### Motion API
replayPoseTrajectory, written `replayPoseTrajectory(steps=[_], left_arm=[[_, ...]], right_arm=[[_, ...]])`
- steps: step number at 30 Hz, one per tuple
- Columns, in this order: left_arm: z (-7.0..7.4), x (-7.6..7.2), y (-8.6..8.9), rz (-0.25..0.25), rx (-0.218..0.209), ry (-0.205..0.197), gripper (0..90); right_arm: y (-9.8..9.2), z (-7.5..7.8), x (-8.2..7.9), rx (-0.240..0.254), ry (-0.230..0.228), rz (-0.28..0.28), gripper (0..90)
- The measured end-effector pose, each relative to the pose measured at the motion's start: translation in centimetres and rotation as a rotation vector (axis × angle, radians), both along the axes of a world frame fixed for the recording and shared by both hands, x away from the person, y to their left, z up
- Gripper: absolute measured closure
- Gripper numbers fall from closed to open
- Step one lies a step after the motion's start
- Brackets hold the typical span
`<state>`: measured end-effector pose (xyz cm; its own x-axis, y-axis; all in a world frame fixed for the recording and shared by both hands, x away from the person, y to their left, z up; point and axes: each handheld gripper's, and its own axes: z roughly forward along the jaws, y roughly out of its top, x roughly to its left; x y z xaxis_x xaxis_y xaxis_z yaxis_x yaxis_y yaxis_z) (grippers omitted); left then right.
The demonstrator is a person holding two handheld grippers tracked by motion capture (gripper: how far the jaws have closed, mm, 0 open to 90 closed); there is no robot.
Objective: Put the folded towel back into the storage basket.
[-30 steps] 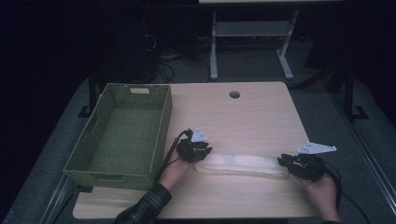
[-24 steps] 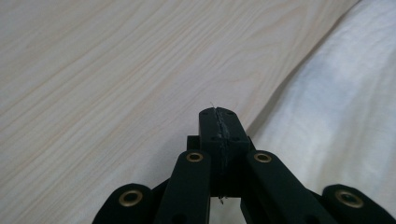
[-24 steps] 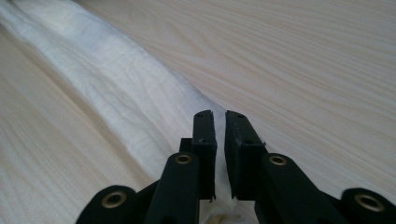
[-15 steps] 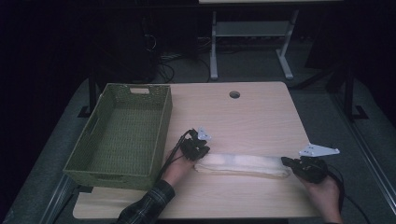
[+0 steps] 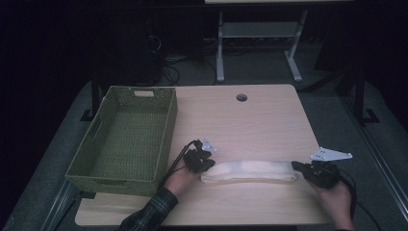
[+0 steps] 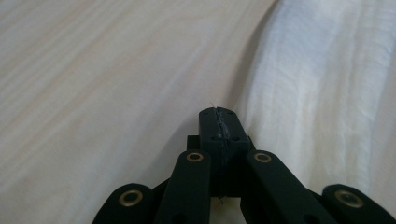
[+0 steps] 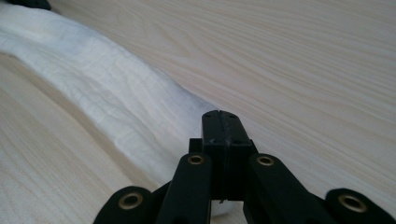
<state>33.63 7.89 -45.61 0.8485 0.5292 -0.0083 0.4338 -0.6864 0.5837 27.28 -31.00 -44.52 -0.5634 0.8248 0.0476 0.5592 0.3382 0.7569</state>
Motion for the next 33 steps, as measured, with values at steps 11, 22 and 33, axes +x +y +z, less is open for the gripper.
replayPoseTrajectory(steps=[11, 22, 33], left_arm=[[0.1, -3.8, 0.3, -0.095, -0.004, 0.022, 89.9], [0.2, -5.0, 0.5, -0.09, -0.032, 0.002, 84.7], [0.3, -4.2, 1.5, 0.007, -0.056, -0.055, 63.1]], right_arm=[[-0.4, -0.1, -0.3, 0.002, 0.0, -0.009, 89.8], [0.3, -0.9, -0.7, -0.002, 0.064, 0.019, 89.8], [2.3, -2.0, 0.2, -0.028, 0.126, 0.05, 89.8]])
